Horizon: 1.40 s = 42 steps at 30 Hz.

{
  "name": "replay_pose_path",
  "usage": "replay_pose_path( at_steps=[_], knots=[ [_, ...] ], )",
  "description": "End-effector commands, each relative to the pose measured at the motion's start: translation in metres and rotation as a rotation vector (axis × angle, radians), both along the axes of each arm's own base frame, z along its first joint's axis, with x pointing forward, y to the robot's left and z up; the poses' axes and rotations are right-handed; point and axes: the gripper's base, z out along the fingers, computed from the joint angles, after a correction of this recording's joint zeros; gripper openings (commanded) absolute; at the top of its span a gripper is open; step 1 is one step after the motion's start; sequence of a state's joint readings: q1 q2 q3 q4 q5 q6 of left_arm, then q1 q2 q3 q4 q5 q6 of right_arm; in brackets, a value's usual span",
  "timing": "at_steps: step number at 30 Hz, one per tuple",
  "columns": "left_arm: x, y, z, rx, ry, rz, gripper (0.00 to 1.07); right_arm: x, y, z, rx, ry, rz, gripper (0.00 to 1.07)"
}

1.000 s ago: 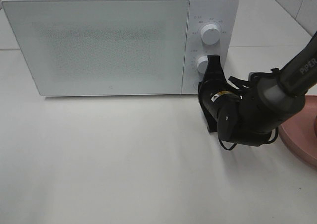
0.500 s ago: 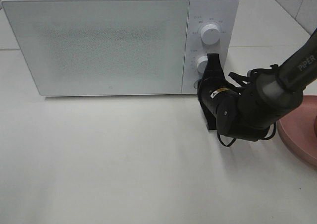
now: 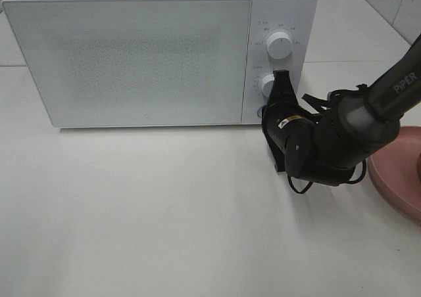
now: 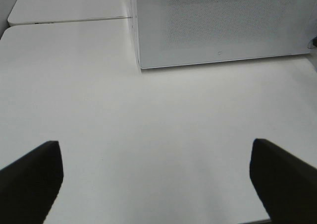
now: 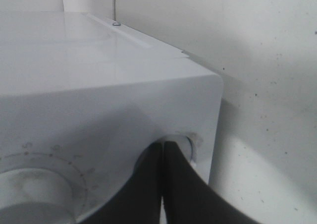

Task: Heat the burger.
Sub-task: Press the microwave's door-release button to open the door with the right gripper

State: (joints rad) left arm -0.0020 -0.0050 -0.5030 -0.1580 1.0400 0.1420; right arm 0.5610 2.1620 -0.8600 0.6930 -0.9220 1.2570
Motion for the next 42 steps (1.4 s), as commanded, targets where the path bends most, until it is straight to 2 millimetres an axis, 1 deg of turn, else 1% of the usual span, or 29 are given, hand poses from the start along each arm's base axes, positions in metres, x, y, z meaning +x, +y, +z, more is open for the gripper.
replay_pose_path(
  at_steps=[1,5,16,20,26,35,42],
  knots=[
    [-0.003,0.0,-0.001,-0.004,-0.023,0.0,0.94,0.016,-0.004,0.016,-0.02,-0.171,-0.046,0.0],
    [-0.003,0.0,-0.001,-0.004,-0.023,0.0,0.94,0.019,-0.002,0.015,-0.015,-0.182,-0.051,0.0],
    [-0.003,0.0,-0.001,-0.004,-0.023,0.0,0.94,0.033,0.002,0.032,-0.049,-0.31,-0.074,0.0],
    [-0.003,0.0,-0.001,-0.004,-0.023,0.0,0.94,0.037,0.004,0.033,-0.047,-0.326,-0.078,0.0],
    [-0.003,0.0,-0.001,-0.004,-0.023,0.0,0.94,0.049,0.009,0.035,-0.046,-0.345,-0.093,0.0],
    [-0.003,0.0,-0.001,-0.003,-0.023,0.001,0.94,0.05,0.008,0.032,-0.047,-0.305,-0.086,0.0],
    [-0.003,0.0,-0.001,-0.003,-0.023,0.001,0.94,0.048,0.011,0.03,-0.018,-0.222,-0.055,0.0]
  ],
)
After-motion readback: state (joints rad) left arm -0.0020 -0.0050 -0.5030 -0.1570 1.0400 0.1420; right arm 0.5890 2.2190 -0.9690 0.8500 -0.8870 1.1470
